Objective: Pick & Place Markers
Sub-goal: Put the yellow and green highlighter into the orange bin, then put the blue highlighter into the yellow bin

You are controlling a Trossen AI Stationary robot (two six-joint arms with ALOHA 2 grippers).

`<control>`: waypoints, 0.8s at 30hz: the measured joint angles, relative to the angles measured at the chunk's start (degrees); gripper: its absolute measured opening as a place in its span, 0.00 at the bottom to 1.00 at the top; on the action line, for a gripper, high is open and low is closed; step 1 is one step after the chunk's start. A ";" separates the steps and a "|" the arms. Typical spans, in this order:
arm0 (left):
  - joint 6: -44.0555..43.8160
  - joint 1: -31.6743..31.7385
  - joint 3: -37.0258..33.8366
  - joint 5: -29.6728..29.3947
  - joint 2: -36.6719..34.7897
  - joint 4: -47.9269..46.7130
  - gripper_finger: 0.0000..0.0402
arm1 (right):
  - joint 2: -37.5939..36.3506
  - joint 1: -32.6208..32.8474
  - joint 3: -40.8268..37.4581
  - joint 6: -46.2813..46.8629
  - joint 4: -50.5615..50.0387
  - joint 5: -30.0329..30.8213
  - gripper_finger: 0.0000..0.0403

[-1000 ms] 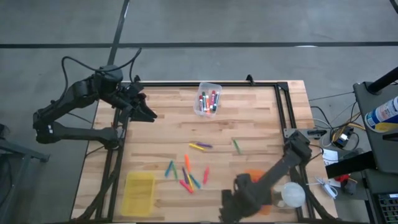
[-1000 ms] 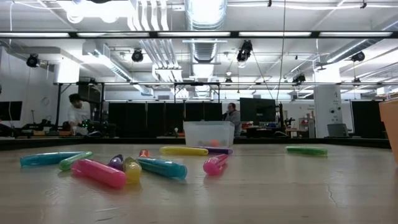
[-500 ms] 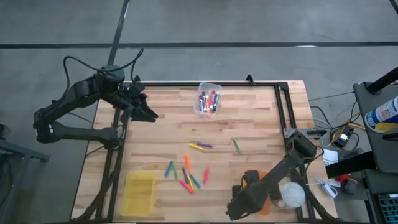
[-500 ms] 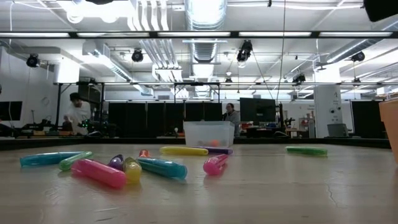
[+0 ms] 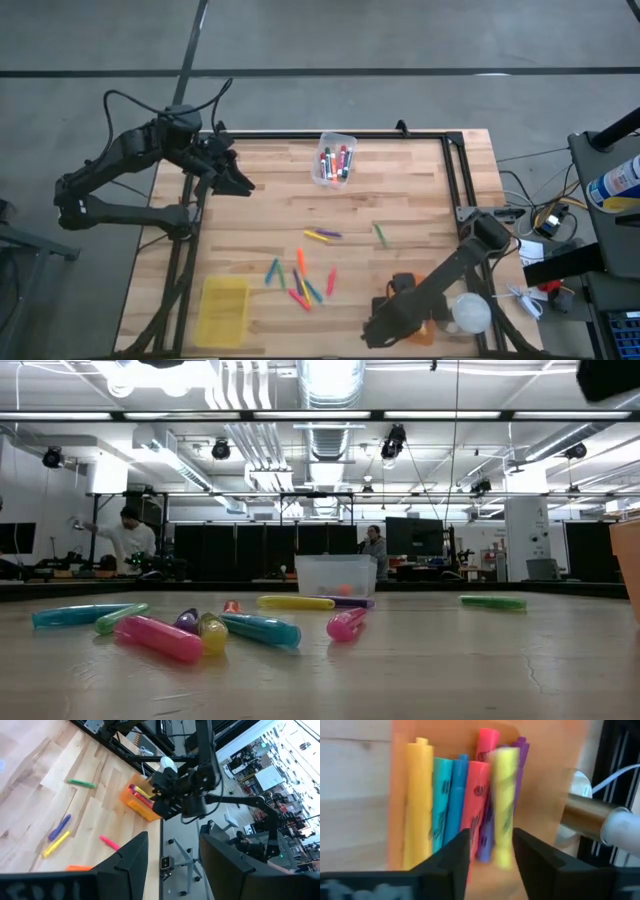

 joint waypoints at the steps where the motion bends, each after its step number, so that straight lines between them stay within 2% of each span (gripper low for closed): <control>1: 0.33 0.00 0.00 0.00 0.06 0.02 0.43 | -0.33 0.06 0.82 0.14 -0.53 0.14 0.40; 5: 1.48 0.00 -0.02 -0.01 0.08 -0.17 0.43 | -1.56 -0.06 4.85 -1.12 -1.59 1.55 0.48; 8: 3.96 -0.02 -0.02 0.01 0.13 -0.51 0.43 | -2.59 -0.23 8.23 -1.28 -3.73 5.77 0.51; 12: 6.01 -0.02 -0.07 0.01 1.21 -0.48 0.43 | -2.63 -0.52 13.79 -1.99 -6.11 14.49 0.51; 17: 1.41 -0.29 -0.09 -0.36 3.95 -0.52 0.43 | -3.08 -2.57 17.91 -10.14 -6.22 21.06 0.50; 24: -0.04 -3.51 -2.86 -8.70 8.02 -4.02 0.43 | -5.02 -5.53 19.19 -26.87 -6.23 30.44 0.50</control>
